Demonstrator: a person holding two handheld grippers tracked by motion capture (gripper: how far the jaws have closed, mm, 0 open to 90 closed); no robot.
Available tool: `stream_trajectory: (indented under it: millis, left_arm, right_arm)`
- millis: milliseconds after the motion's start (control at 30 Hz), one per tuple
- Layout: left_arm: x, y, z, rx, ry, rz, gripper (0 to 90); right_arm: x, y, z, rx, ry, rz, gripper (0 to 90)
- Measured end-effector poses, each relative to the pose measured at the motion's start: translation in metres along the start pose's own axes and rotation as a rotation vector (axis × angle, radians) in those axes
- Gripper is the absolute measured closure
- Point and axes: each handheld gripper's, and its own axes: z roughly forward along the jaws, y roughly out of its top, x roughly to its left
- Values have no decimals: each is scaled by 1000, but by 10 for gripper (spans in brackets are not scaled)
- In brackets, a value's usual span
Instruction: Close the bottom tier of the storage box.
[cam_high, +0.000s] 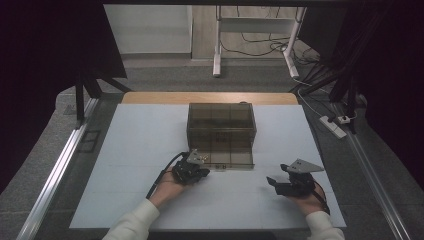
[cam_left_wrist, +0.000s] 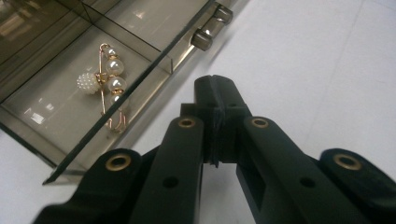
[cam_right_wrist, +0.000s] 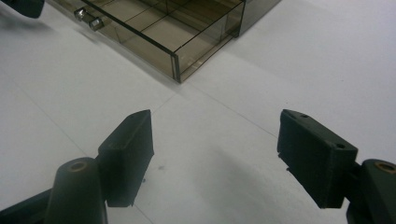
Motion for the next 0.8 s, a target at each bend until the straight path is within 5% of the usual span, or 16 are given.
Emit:
stream_trajectory:
  millis: [800]
  left_arm:
    - [2, 13, 16, 7, 68, 27, 884]
  right_arm:
    - [-3, 0, -1, -14, 4, 22, 272]
